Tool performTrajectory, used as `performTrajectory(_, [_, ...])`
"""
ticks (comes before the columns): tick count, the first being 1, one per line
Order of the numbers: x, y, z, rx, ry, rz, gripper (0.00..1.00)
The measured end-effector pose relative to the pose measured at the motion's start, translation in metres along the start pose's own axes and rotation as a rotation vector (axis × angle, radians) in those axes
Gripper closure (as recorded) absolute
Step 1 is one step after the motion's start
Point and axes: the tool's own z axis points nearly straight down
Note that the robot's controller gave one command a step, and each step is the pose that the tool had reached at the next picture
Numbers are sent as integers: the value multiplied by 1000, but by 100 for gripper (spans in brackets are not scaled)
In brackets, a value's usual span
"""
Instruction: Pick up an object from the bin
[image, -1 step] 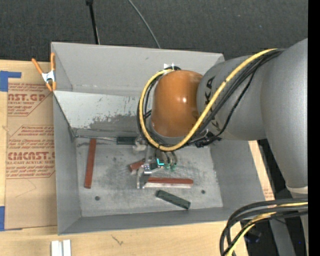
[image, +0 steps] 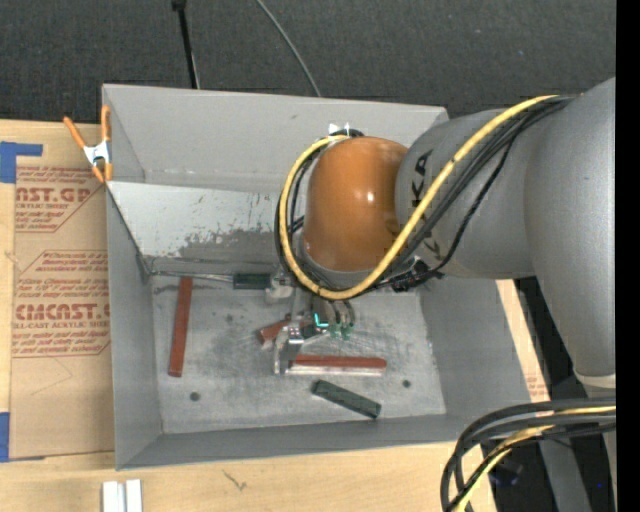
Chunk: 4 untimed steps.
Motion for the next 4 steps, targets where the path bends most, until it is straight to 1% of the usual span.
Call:
performTrajectory(1, [-11, -37, 73, -10, -45, 45, 100])
performTrajectory(2, [-11, -37, 74, -10, -45, 45, 100])
performTrajectory(3, [-22, -32, -48, 1, -3, -3, 100])
performTrajectory(4, [-22, -32, -48, 0, -2, -3, 100])
